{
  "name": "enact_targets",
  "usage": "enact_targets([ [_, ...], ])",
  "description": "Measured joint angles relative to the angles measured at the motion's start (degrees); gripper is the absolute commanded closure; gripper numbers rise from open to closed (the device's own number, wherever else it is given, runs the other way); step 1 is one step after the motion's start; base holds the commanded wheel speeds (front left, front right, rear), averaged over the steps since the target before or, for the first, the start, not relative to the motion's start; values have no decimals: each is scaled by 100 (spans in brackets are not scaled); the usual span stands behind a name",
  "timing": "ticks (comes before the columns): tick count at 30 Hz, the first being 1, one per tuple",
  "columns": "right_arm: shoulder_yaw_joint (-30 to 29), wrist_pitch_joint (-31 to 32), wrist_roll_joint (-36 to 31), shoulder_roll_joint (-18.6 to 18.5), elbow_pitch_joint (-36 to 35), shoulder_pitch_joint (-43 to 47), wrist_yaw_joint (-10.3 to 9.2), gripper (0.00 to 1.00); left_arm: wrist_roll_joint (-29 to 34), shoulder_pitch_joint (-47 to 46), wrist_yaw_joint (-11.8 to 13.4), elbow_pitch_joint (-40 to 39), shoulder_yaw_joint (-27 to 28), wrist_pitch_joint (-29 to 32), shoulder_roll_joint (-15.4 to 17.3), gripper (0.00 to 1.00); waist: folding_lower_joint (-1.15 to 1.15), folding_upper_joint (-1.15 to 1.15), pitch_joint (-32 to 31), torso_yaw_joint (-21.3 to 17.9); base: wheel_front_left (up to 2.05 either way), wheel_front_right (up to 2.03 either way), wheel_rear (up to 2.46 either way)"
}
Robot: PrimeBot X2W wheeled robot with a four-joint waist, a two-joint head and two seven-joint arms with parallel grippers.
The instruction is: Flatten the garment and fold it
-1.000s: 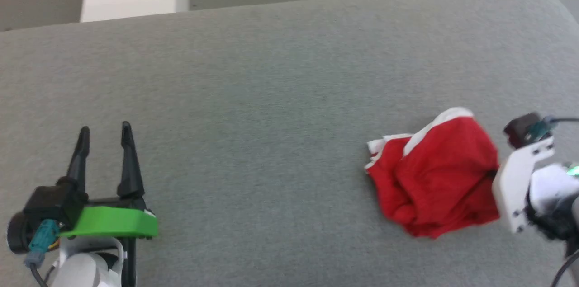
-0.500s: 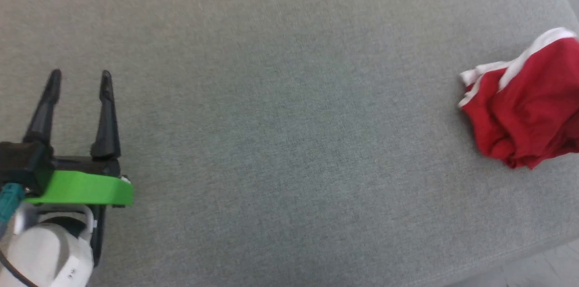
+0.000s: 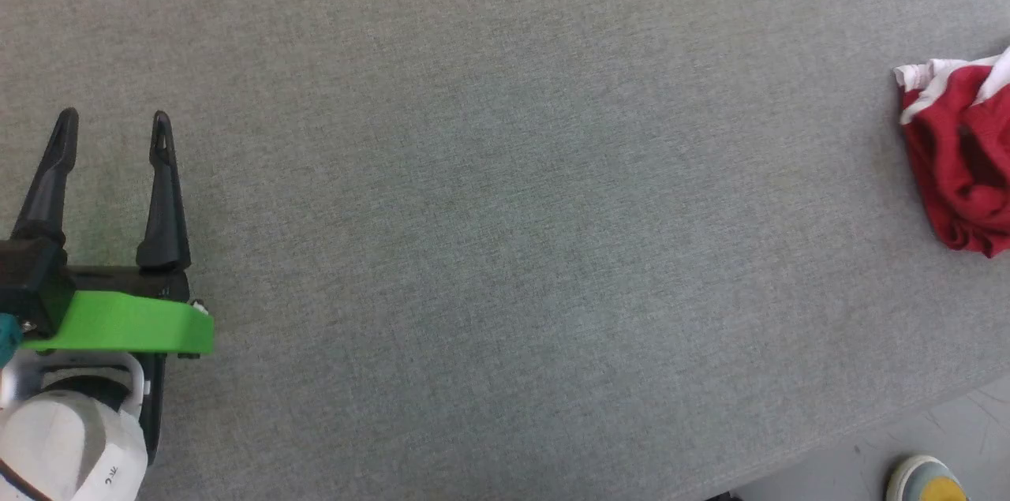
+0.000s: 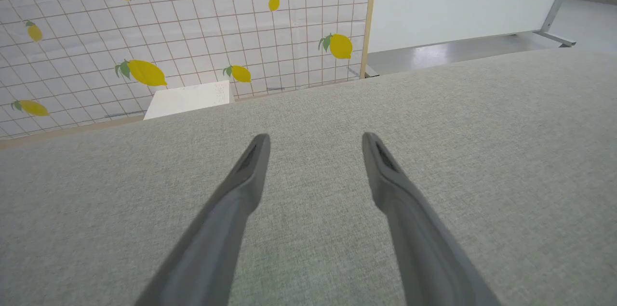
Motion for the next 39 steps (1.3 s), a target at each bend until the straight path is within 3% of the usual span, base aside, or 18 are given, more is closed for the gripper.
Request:
enact_targets([
  [4, -22, -628, 59, -26, -318, -152, 0, 0, -63, 13, 11, 171, -35, -155, -108, 0, 0, 0, -177, 8, 0, 0, 0],
  [11, 794, -1777, 847, 130, -1747, -267, 0, 0, -307, 322, 110, 593, -22, -547, -417, 0, -1, 0, -770, 112, 0, 0, 0],
  [16, 1252, -2293, 1361, 666, -2772, -59, -1, 0, -414, 387, 144, 824, -26, -793, -616, 0, -1, 0, -1244, 273, 0, 0, 0],
  [21, 1429, -2660, 1504, 1595, -3331, 561, -1, 0, -472, 382, 148, 1040, -51, -904, -715, 0, -1, 0, -1579, 568, 0, 0, 0],
  [24, 1426, -2999, 1457, 2234, -3460, 896, -1, 0, -557, 379, 152, 1134, -43, -955, -772, 0, -1, 0, -1740, 805, 0, 0, 0],
  [27, 1336, -3412, 1347, 2627, -3443, 1166, -1, 0, -615, 367, 153, 1229, -43, -975, -803, 0, -1, 0, -1866, 1027, 0, 0, 0],
  [39, 1288, -4236, 1277, 2760, -2613, 2182, -2, 0, -673, 252, 201, 1838, -241, -1146, -1165, 0, -1, 0, -2299, 1765, 0, 0, 0],
])
